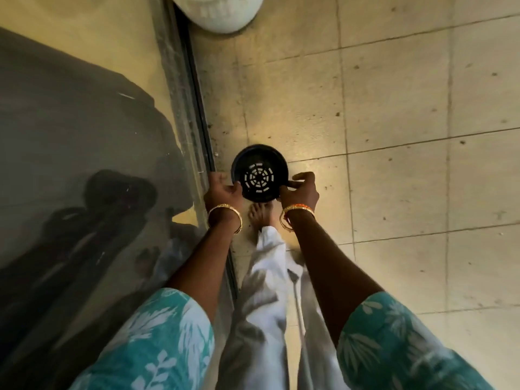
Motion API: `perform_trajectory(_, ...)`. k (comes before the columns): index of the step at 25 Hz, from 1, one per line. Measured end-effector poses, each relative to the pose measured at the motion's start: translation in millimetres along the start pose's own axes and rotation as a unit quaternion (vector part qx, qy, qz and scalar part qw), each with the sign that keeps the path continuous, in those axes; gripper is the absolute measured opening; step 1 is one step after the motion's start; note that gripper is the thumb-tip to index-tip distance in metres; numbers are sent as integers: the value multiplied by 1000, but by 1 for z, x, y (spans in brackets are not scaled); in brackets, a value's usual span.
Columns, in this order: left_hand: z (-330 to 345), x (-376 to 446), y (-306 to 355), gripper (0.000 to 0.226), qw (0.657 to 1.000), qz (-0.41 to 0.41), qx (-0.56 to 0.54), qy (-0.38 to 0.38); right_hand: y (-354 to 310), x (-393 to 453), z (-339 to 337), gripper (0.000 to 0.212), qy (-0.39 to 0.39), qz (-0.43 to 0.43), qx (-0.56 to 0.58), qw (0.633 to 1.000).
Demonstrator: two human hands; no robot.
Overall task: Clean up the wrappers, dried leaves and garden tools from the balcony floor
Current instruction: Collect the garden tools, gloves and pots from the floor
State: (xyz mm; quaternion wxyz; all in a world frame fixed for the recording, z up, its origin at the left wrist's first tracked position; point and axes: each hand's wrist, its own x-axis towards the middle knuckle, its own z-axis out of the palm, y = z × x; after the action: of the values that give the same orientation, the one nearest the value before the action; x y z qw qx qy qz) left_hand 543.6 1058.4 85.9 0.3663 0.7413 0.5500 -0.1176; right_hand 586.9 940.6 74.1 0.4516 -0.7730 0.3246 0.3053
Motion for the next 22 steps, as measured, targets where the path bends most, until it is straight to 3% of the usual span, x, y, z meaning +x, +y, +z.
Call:
perform_trajectory(5, -31, -87, 48, 6, 984, 5, -101, -144, -14, -54, -119, 27, 35, -9, 74, 997)
perform_trajectory(10, -25, -172, 116, 21, 961, 33, -117, -250, -3, -90, -244, 23, 90, 3, 167, 982)
perform_trajectory(15, 52, -279, 147, 12, 941, 76, -38, -328, 78, -100, -360, 23, 156, 30, 292, 943)
perform_trajectory(19, 122, -386, 127, 25, 932, 88, -3, -350, 168, -120, -432, 20, 216, 72, 361, 905)
perform_trajectory(22, 154, -472, 113, 19, 921, 103, 32, -373, 230, -154, -475, 17, 254, 116, 427, 860)
